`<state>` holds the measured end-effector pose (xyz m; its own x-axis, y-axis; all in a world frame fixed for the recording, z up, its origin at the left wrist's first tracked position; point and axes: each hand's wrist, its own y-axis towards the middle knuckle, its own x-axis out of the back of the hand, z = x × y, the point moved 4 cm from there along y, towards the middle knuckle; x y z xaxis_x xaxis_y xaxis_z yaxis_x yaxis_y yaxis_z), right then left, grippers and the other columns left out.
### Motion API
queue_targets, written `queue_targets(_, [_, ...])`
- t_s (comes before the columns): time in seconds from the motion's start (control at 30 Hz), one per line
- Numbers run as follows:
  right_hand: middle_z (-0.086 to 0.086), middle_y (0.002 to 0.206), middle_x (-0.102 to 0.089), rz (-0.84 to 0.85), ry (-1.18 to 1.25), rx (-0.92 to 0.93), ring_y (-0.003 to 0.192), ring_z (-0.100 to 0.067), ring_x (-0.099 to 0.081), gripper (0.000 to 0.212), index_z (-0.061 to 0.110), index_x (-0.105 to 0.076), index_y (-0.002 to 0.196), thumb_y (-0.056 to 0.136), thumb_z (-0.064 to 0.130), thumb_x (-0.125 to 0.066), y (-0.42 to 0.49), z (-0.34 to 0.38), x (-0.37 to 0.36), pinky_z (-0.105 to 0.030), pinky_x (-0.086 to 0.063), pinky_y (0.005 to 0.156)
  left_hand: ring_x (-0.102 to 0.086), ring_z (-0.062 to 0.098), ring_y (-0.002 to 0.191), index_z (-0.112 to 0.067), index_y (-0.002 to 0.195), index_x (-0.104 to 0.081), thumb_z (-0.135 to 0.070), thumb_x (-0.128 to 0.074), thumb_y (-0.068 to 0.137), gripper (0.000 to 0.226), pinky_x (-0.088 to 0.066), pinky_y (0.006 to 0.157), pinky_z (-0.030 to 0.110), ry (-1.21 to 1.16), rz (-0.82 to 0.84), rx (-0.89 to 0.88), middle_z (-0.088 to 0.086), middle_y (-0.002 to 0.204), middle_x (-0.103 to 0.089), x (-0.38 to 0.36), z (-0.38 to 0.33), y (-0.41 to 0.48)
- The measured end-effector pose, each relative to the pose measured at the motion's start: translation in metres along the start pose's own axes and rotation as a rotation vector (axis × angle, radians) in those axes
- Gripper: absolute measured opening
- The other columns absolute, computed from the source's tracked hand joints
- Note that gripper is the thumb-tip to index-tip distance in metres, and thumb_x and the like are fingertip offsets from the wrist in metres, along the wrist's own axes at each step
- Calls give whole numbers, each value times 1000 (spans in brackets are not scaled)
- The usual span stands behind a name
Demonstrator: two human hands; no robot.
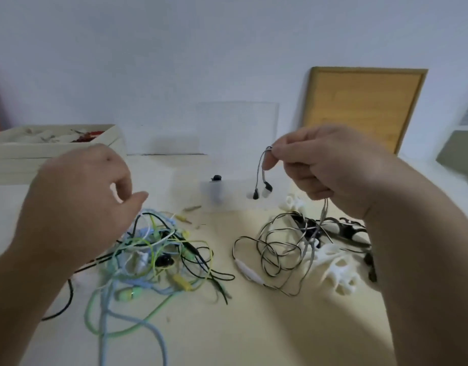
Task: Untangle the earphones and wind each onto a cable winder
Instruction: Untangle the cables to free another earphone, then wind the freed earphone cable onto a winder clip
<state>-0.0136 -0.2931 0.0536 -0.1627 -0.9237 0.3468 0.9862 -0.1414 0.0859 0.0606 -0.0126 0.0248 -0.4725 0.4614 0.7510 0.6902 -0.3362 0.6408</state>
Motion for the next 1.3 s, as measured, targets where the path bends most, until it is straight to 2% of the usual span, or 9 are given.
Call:
queue_targets(0.17, [6,49,-34,118,-117,97,48,-14,-23,24,11,-78,83,98,16,-59,-7,-2,23,-24,-17,45,-58,23,82,-21,94,-62,-14,-79,77,25,-48,75,41,-64,-20,-125,-6,96,-55,-10,-37,0])
queue_targets(0.3, [3,54,-28,178,16,168,51,-15,-20,23,11,-77,85,98,13,-57,-9,-15,33,-24,-16,47,-58,3,82,-22,92,-65,-11,-74,81,18,-44,75,14,-353,-17,-119,-10,88,-63,-8,-88,11])
queue_targets(0.43, [-4,62,-20,144,174,159,53,-16,-17,23,10,-76,88,97,14,-56,-13,-39,51,-24,-14,47,-60,7,62,-26,74,-64,-27,-70,81,9,-42,55,10,-561,-4,-166,-11,68,-61,-4,-156,11])
queue_targets(0.53, [-7,60,-35,98,162,117,52,-18,-30,24,7,-75,87,98,12,-54,-16,-48,69,-24,-25,47,-53,10,47,-24,65,-66,-38,-66,83,22,-39,45,19,-645,302,-231,-8,55,-60,-13,-208,5])
queue_targets(0.67, [-13,69,-55,74,109,116,54,-18,-48,27,14,-77,78,97,13,-58,-19,-50,79,-23,-41,51,-59,2,72,-31,95,-73,-26,-59,94,16,-50,65,24,-494,796,-368,-17,74,-64,-59,-259,-13])
queue_targets(0.83, [-6,61,-51,-85,213,138,51,-16,-45,25,8,-74,83,100,12,-55,-13,-53,84,-23,-38,50,-56,13,92,-27,124,-57,-3,-53,92,41,-51,70,29,-347,600,-331,-8,117,-56,-105,-274,-5])
queue_targets(0.93, [-5,60,-50,-168,245,119,49,-15,-43,23,5,-74,85,99,12,-56,-8,-58,84,-23,-37,50,-50,19,101,-17,115,-54,-12,-51,97,19,-47,81,38,-329,477,-350,-2,110,-54,-121,-271,7])
queue_targets(1.1, [-5,58,-51,-222,276,115,47,-15,-43,25,8,-73,81,99,12,-55,-5,-60,83,-29,-37,52,-49,24,95,-17,87,-54,-47,-47,99,33,-44,73,37,-190,639,-286,2,89,-53,-142,-278,14])
queue_targets(1.3, [-3,56,-51,-236,244,99,46,-14,-44,25,7,-73,83,100,11,-55,-2,-64,81,-26,-38,50,-65,23,85,-14,99,-69,-36,-63,90,24,-57,77,39,-148,830,-394,4,88,-68,-126,-281,14])
